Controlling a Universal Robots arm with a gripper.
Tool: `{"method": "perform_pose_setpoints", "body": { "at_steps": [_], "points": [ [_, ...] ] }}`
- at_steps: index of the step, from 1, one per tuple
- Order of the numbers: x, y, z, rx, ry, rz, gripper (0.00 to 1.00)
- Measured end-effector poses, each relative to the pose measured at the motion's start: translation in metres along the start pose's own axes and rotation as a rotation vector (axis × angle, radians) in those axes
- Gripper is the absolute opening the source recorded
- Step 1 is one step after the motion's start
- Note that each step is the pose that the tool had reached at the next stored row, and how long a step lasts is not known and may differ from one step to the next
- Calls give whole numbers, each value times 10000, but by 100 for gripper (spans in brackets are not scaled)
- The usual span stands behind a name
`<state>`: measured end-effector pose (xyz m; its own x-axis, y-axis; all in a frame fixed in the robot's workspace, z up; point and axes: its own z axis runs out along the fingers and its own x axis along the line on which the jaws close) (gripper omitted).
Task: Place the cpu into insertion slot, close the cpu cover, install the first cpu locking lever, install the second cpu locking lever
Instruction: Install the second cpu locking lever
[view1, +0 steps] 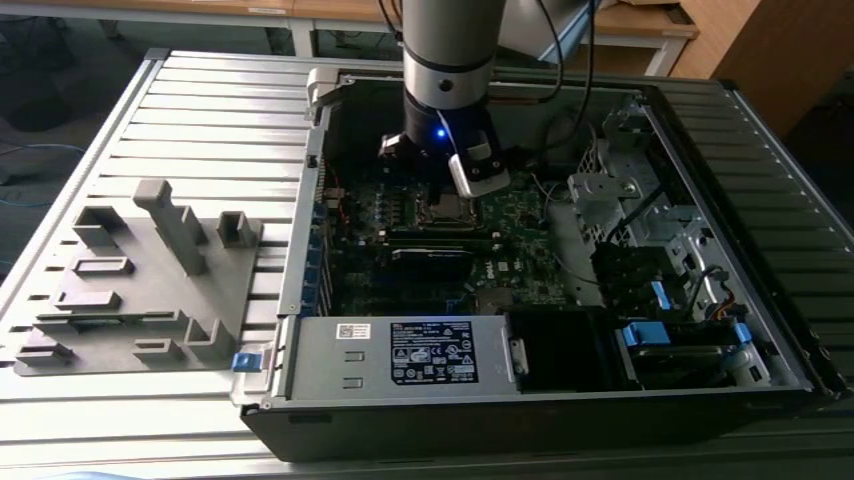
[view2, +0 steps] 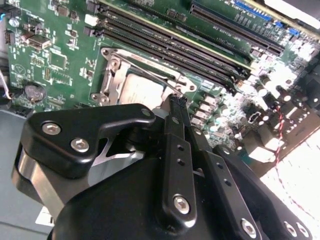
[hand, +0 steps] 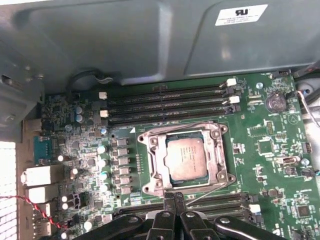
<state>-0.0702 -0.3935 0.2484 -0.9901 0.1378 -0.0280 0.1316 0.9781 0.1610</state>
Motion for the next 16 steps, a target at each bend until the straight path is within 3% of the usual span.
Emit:
{"method": "perform_pose_setpoints", "body": {
  "at_steps": [4,10,16],
  "points": [
    [-4,-31,11,7,-2,3,11],
    [0,-55,78,14,-9,8,11],
    [47,-93,137,17,-29,5,11]
  ]
}}
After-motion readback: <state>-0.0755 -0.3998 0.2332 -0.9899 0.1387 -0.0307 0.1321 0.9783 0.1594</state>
